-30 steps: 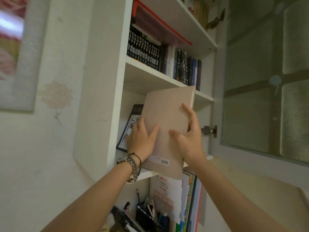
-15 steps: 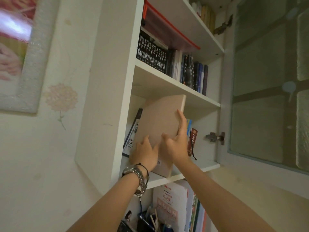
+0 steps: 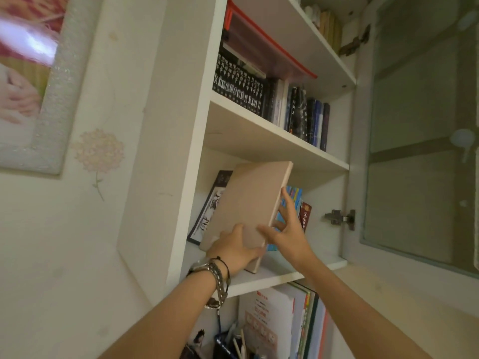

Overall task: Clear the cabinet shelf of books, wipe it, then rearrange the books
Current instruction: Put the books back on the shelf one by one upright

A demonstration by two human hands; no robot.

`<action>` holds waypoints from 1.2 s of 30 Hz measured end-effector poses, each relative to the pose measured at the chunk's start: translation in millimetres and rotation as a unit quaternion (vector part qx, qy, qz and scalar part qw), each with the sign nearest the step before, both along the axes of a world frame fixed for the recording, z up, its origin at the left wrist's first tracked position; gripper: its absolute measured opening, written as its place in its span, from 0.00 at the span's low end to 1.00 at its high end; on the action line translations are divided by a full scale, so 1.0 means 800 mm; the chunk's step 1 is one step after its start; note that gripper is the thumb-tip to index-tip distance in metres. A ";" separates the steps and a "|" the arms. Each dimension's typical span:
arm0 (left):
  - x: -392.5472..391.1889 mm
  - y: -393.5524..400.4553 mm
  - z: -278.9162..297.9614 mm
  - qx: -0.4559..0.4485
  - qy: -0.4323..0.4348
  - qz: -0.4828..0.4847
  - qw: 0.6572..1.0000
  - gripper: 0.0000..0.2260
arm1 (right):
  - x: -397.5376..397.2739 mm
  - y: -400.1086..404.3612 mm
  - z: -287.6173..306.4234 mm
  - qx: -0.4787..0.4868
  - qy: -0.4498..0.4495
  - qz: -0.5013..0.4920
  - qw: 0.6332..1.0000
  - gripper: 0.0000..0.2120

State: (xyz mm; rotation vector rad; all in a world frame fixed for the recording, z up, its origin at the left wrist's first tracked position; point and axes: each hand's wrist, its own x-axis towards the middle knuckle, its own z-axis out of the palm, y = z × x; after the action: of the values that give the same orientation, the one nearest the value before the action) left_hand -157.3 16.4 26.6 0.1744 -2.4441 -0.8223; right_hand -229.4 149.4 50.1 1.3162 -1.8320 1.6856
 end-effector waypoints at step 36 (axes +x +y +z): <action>-0.037 -0.028 0.015 -0.050 0.028 0.153 0.987 0.28 | -0.045 -0.057 -0.028 0.040 0.061 -0.088 0.993 0.32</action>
State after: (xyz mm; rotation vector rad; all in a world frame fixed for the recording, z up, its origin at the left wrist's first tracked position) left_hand -186.9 -5.8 38.8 0.4699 -2.3202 -0.5613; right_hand -265.4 103.6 27.9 1.2203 -1.8998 1.4251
